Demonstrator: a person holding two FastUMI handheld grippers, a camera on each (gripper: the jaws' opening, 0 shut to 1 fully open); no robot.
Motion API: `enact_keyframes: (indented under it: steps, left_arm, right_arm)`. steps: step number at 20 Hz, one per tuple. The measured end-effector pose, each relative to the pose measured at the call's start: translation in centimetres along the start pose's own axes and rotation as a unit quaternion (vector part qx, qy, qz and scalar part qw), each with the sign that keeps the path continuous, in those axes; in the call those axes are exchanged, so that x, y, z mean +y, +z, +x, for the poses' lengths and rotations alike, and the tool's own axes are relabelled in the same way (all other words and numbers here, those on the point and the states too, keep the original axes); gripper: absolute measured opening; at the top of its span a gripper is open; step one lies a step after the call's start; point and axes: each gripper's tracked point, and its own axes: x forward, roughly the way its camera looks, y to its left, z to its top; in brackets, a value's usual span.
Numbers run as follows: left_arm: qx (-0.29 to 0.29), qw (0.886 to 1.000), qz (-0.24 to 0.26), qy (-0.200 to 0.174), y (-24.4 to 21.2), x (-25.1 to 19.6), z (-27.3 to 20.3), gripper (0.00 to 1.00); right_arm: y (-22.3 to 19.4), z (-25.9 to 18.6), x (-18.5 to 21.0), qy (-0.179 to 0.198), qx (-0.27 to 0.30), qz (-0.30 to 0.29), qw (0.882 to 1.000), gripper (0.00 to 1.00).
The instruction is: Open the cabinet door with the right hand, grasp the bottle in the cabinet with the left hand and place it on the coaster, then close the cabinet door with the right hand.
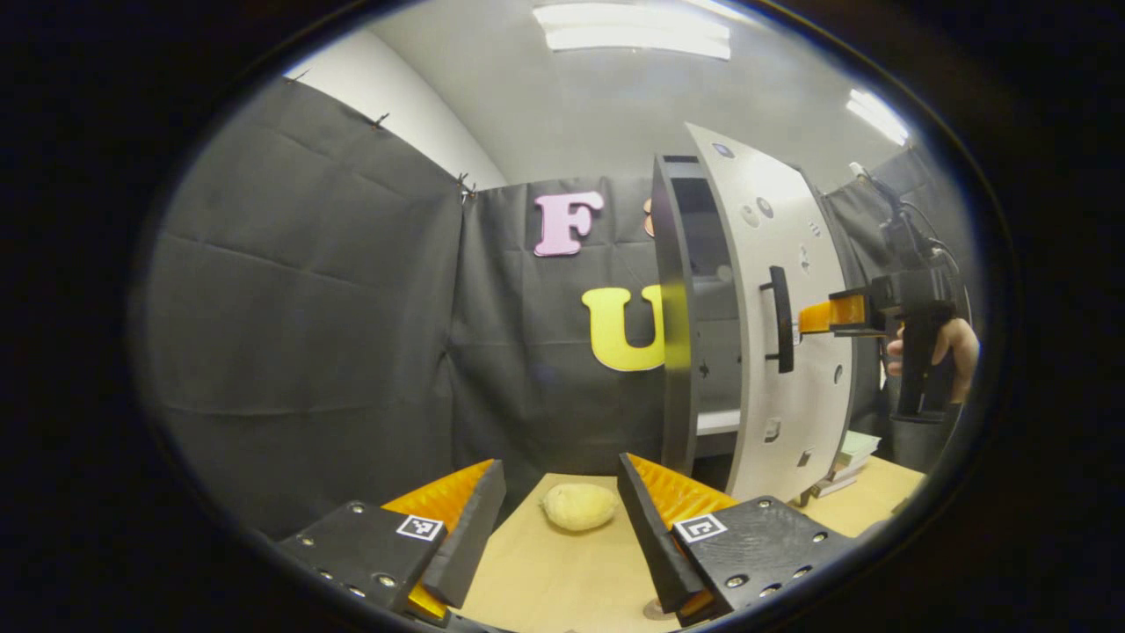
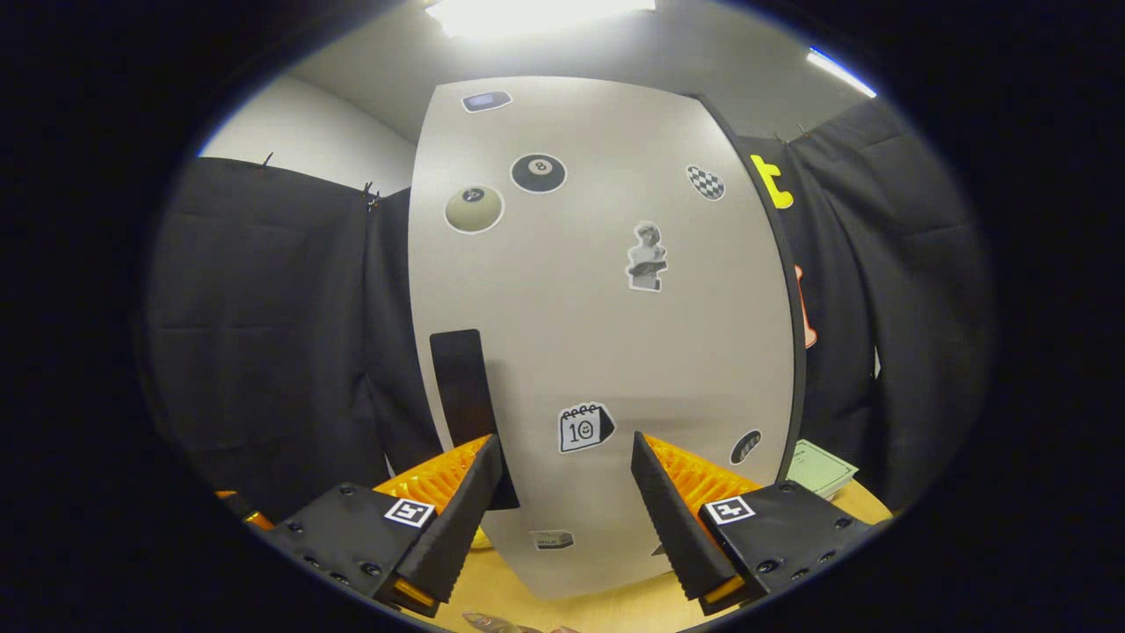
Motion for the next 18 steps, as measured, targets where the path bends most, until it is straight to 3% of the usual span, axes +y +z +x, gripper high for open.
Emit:
enact_keyframes:
  steps: [1, 2, 3, 10, 12, 13, 16, 17, 18]
  left_arm:
    - [0.003, 1.0, 0.001, -0.001, 0.2, -1.3, -0.2, 0.77]
    - [0.006, 1.0, 0.003, -0.003, 0.6, -2.7, -0.3, 0.77]
    - [0.008, 1.0, 0.005, -0.006, 1.0, -4.0, -0.4, 0.77]
    - [-0.007, 0.999, 0.011, -0.031, 3.5, -11.8, -0.7, 0.8]
    - [-0.01, 0.999, 0.009, -0.04, 3.9, -13.2, -0.7, 0.8]
    - [-0.013, 0.999, 0.009, -0.044, 4.1, -13.9, -0.8, 0.8]
    - [-0.021, 0.998, 0.006, -0.055, 4.4, -15.3, -1.2, 0.8]
    - [-0.021, 0.998, 0.006, -0.058, 4.3, -15.5, -1.3, 0.8]
    - [-0.021, 0.998, 0.006, -0.06, 4.1, -15.7, -1.4, 0.8]
  right_arm:
    - [0.2, -1.2, -0.9, 0.003, -0.003, -0.005, 1.0, 0.96]
    - [0.5, -2.4, -1.8, 0.007, -0.008, -0.009, 1.0, 0.92]
    - [0.7, -3.8, -2.8, 0.008, -0.01, -0.014, 1.0, 0.97]
    - [1.6, -12.3, -11.1, -0.023, -0.028, -0.074, 0.997, 0.96]
    - [1.5, -14.0, -12.9, -0.034, -0.027, -0.085, 0.995, 0.92]
    - [1.2, -14.7, -13.6, -0.036, -0.024, -0.087, 0.995, 0.96]
    - [0.6, -16.0, -15.7, -0.052, -0.022, -0.1, 0.993, 0.97]
    - [0.2, -16.0, -16.3, -0.058, -0.021, -0.105, 0.993, 0.93]
    - [-0.2, -16.3, -16.8, -0.065, -0.021, -0.109, 0.992, 0.97]
